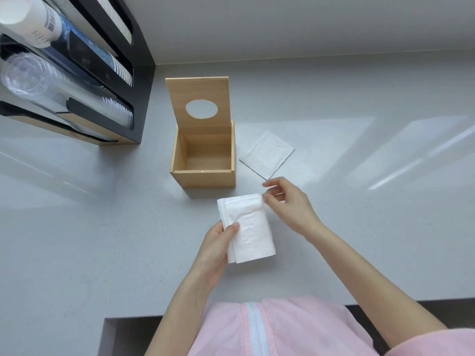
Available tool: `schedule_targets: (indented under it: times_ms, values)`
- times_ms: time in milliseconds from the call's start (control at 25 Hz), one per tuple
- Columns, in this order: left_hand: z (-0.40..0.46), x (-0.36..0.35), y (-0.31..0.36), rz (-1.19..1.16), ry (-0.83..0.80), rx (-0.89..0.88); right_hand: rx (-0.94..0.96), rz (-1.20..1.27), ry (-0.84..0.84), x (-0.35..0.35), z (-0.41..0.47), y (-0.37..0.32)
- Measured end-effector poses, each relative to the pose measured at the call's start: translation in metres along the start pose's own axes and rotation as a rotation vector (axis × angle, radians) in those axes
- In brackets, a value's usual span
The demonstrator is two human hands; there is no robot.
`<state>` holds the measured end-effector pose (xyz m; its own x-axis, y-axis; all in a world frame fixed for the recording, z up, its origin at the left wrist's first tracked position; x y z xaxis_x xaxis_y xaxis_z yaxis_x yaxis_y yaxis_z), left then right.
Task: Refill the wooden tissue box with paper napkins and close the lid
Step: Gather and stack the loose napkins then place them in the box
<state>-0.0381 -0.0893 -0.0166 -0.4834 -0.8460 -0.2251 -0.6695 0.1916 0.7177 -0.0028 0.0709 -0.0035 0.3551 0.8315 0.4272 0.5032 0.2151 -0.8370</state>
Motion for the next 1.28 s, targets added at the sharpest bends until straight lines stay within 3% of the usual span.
schedule_targets:
  times_ms: [160,440,600,800,960,1120,1280]
  values:
    - [0.008,-0.002,0.008,0.002,-0.005,0.019,-0.076,0.016,0.087,0.029,0.047,-0.003]
    - [0.023,-0.003,0.015,0.013,-0.017,0.055,-0.246,-0.287,0.156,0.033,0.106,0.006]
    - [0.029,-0.004,0.016,0.031,-0.022,0.073,-0.221,-0.439,0.217,0.026,0.114,0.008]
    - [0.027,-0.005,0.015,0.04,-0.021,0.072,-0.194,-0.513,0.171,0.025,0.109,0.012]
    - [0.019,-0.001,0.014,0.037,-0.014,0.052,-0.116,-0.418,0.199,0.026,0.098,0.017]
    - [0.011,0.002,0.014,0.051,-0.003,0.023,-0.061,-0.111,0.177,0.03,0.071,0.008]
    - [0.005,0.005,0.013,0.042,0.003,0.001,0.059,-0.021,0.15,0.038,0.038,-0.008]
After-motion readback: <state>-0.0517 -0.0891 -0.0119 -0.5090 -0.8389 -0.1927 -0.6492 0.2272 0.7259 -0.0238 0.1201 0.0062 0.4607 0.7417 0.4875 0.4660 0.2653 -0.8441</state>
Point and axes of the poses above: each hand's wrist, its own z-axis towards the middle knuckle, its own x-axis out of the back of the hand, y = z × x, the point moved 1 cm from there along z, towards the middle knuckle
